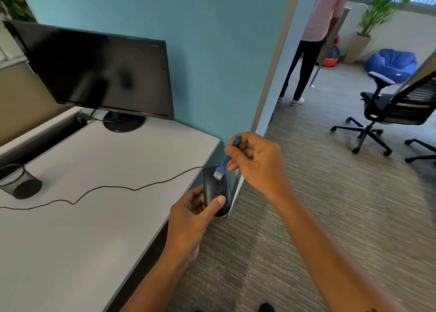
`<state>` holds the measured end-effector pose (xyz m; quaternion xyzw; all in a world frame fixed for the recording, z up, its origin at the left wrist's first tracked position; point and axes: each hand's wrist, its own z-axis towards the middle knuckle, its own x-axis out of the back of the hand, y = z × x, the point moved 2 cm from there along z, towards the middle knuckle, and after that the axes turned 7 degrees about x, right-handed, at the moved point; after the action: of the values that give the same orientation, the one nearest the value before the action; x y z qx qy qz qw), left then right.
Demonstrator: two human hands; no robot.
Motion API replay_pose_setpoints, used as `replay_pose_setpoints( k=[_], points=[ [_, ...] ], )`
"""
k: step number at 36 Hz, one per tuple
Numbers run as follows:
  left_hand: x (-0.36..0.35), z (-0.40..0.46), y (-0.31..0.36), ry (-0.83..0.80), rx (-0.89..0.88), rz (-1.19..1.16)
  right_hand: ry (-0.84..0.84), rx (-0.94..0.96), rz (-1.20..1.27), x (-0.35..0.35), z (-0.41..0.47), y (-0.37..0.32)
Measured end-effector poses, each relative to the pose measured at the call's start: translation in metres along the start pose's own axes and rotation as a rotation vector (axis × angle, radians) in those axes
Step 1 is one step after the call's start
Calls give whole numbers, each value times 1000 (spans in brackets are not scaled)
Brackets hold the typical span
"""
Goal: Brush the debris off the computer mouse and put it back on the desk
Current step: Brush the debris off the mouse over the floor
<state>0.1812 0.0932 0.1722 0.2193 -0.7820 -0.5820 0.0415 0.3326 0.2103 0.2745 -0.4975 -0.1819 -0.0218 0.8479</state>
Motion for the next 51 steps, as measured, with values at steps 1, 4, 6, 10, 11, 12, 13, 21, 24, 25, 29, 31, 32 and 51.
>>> replay_pose_setpoints(
  k=[1,4,6,10,11,12,13,21,24,25,29,31,32,51],
  points=[
    [0,-1,1,1,-3,-1,54,-9,-6,1,0,1],
    [-1,-2,1,-15,-7,-16,168,-16,-33,3,-2,2],
    [-2,-3,3,-14,-8,-16,174,-41,-32,3,-7,3],
    [-2,-5,5,6,0,-17,60,-99,-8,6,-14,0],
    [-3,-5,4,1,9,-24,45,-114,1,7,-14,-1],
    [-3,-6,3,-5,15,-28,47,-128,11,9,-13,-2],
    [-4,-7,2,-8,17,-28,63,-140,20,10,-13,-2],
    [-6,-5,0,-1,46,-89,37,-191,42,13,-27,2],
    [-6,-5,-2,0,53,-92,78,-193,27,17,-28,2],
    [-6,-5,-3,-2,57,-91,95,-190,27,18,-28,2],
    [-7,-2,-3,-3,72,-122,42,-194,45,15,-32,0],
    [-7,0,-1,1,75,-124,-12,-200,17,13,-34,0],
    [-7,0,0,1,75,-123,-2,-196,8,13,-35,0],
    [-4,14,-2,-17,86,-212,159,-184,81,13,-71,4]
  ],
)
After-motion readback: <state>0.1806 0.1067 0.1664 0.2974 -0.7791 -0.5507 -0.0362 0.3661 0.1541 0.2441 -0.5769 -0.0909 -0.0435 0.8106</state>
